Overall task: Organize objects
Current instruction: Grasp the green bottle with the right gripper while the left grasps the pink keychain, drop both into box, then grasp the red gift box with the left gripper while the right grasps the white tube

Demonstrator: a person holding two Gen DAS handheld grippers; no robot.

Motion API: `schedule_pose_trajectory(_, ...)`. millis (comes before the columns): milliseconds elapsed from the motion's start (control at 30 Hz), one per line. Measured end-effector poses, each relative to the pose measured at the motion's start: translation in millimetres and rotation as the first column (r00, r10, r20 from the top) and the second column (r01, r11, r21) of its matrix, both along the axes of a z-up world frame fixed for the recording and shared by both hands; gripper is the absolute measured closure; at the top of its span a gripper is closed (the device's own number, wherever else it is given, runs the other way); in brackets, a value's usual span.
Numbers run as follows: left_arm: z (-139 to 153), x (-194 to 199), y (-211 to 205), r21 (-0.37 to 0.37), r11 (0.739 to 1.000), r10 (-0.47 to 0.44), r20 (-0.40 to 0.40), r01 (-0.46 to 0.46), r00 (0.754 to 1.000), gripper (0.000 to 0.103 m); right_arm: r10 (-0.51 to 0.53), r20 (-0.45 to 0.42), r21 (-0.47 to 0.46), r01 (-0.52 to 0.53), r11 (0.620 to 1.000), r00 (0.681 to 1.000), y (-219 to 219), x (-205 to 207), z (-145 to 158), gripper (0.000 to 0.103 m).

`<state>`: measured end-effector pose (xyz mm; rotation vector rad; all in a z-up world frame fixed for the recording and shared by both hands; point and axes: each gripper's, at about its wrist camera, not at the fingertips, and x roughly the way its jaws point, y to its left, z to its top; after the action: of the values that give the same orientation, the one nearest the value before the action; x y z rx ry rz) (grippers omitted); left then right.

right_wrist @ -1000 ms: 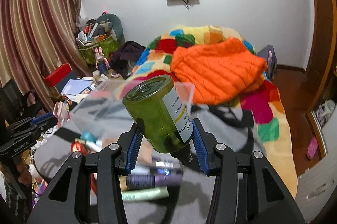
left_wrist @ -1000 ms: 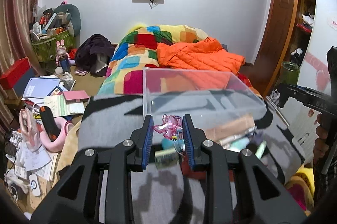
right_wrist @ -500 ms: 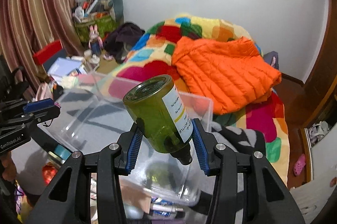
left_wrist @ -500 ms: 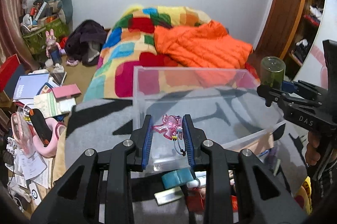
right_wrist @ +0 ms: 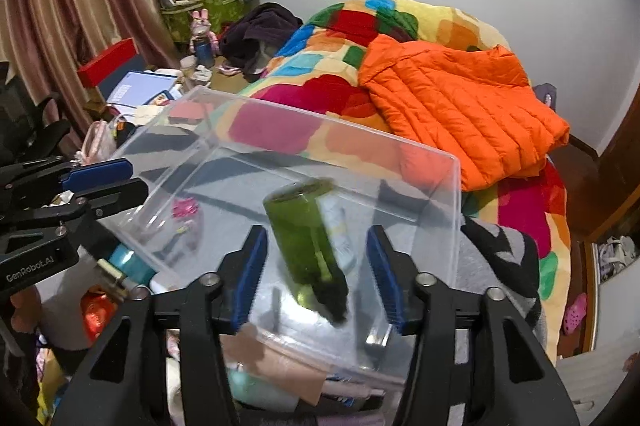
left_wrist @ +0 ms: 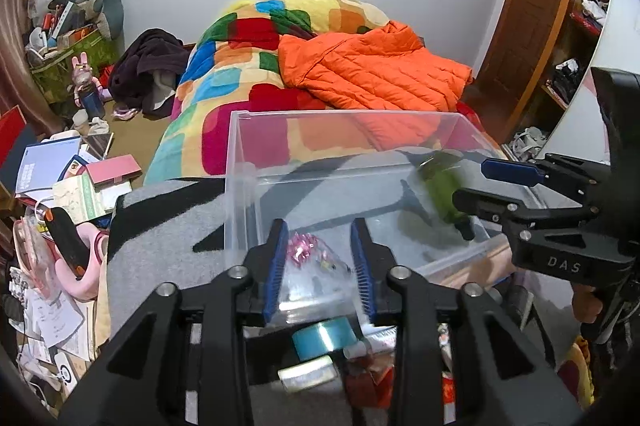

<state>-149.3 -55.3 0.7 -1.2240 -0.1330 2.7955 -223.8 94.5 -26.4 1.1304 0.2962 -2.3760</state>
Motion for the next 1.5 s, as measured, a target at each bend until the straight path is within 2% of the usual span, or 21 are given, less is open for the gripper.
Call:
schedule_pose_trajectory(300,20.1,38.8,5.0,-0.011,1.0,-0.007,-0.077,0.006,0.997,0.037,0.012,-0.023,-0.068,-0.013,0.998,1.0,20.2,28.0,17.5,0.047)
schedule_pose_trajectory(500,13.3,56.0,25.8,0.003,0.999,-0.04,-0.055,0.04,0.998,0.028,-0.014,-0.05,-0.086,0.01,0.996,0.999,43.1,53.4,21.8,0.04)
schedule_pose_trajectory(633,-0.1,56.1,41.4,-0.015,0.998,-0.055,-0.021,0.055,0.998,0.026,-0.038,-0.022,-0.096,0.036,0.995,0.999,56.2,67.4,11.6,0.037)
schedule_pose_trajectory(733,-12.3,59.0,52.2,-0.081,0.996,-0.044,-0.006,0.043,0.999,0.026,-0.046,-0.012,-0.079,0.045,0.996,0.999,57.2,75.6,1.0,0.036)
schedule_pose_trajectory(800,-18.5,65.3,52.2,-0.106,0.994,-0.038,-0.001,0.038,0.999,0.026,-0.045,-0.003,-0.06,0.045,0.997,0.999,54.8,82.3,-8.3,0.035)
schedule_pose_trajectory(967,-30.5,86.1,33.5,-0.114,0.993,-0.007,0.024,0.01,1.0,0.026,-0.047,-0.009,-0.005,0.047,0.999,0.999,49.5,89.2,-27.2,0.034)
schedule_pose_trajectory(1067,-39.3,100.2,17.4,-0.109,0.994,0.019,0.054,-0.013,0.998,0.026,-0.049,0.001,-0.02,0.049,0.999,0.999,57.2,91.2,-27.3,0.033)
schedule_pose_trajectory(1200,-42.9,115.3,-4.2,-0.035,0.998,0.048,0.075,-0.045,0.996,0.022,-0.069,0.009,0.021,0.069,0.997,0.998,66.8,98.8,-35.1,0.033)
schedule_pose_trajectory(1267,-40.2,117.7,-6.6,-0.025,0.998,0.064,0.068,-0.062,0.996,0.022,-0.092,0.023,0.033,0.091,0.995,0.996,73.9,100.7,-39.0,0.033)
schedule_pose_trajectory(1400,-33.4,115.3,0.4,-0.044,0.998,0.053,0.04,-0.051,0.998,0.021,-0.112,0.054,-0.034,0.114,0.993,0.992,81.4,108.4,-36.2,0.033)
schedule_pose_trajectory(1500,-35.3,105.0,9.4,-0.03,0.999,0.026,0.057,-0.025,0.998,0.021,-0.097,0.075,-0.09,0.104,0.991,0.992,74.2,115.2,-32.3,0.033)
